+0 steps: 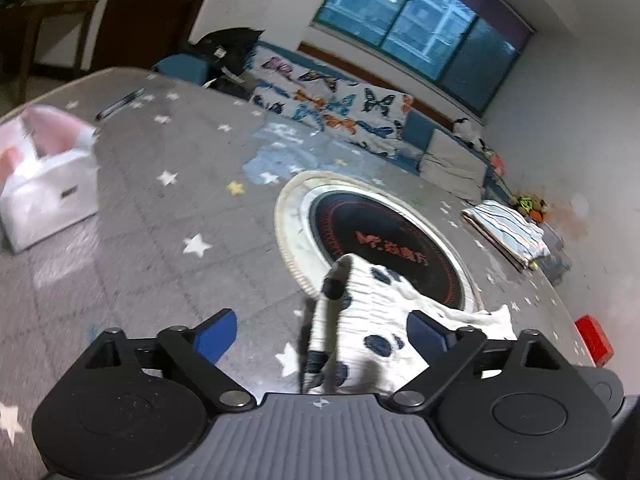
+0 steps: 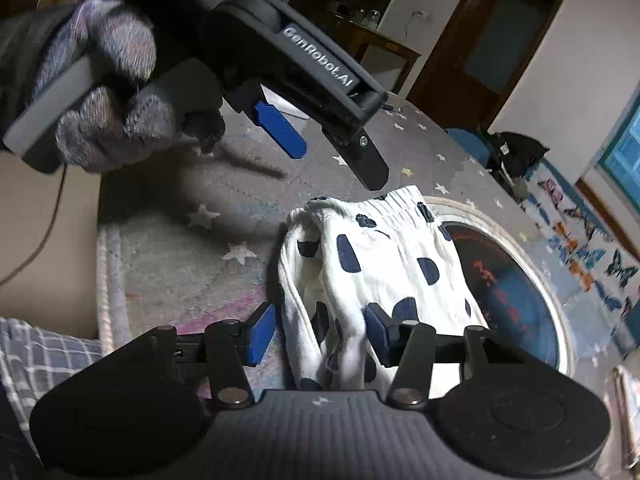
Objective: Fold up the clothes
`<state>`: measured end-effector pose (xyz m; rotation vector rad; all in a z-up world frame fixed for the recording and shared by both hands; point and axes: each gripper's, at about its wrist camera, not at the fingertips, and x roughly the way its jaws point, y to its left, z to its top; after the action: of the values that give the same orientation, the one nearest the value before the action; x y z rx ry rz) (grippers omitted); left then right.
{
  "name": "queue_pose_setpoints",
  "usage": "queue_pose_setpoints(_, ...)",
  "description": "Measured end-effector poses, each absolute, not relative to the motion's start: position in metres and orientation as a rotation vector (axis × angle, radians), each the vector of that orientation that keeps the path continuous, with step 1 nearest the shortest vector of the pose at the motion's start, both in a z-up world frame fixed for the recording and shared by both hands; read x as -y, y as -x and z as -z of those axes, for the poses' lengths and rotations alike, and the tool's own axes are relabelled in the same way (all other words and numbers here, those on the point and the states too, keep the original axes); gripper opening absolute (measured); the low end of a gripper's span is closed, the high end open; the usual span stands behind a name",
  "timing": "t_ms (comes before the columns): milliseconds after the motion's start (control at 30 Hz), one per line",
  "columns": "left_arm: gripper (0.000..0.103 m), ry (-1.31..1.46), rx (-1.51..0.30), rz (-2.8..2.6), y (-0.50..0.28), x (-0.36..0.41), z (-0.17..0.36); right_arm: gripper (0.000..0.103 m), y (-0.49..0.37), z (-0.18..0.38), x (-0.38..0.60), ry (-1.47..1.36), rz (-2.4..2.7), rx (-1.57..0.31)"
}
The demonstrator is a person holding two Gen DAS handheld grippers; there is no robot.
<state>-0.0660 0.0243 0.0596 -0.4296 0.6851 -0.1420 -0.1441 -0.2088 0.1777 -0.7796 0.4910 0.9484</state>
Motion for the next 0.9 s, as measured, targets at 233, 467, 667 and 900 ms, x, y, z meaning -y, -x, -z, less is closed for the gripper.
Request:
queue_pose_setpoints(233,0.094,0.492,-0.699,0.143,0.07,-0.029,-0.056,0.015,0.121,-0.197,0.225,0.599,-0.902,-0.533)
queue_pose_setpoints(467,0.096,0.618,-0.704,0.189,0.077,-0.029,-0.052,0.013,0.1,-0.216,0.243,0.436,-0.858,-0.548)
queue_pose_setpoints(667,0.096,0.669,-0.747,0.238,0.08,-0.019,-0.043,0.013,0.114,-0.205,0.236,0.535,-0.887,-0.527)
queue_pose_setpoints(900,0.082,0.682,-0.782,0.252,0.069,-0.011,-0.038,0.032,0.131,-0.193,0.221,0.635,-0.915,-0.494)
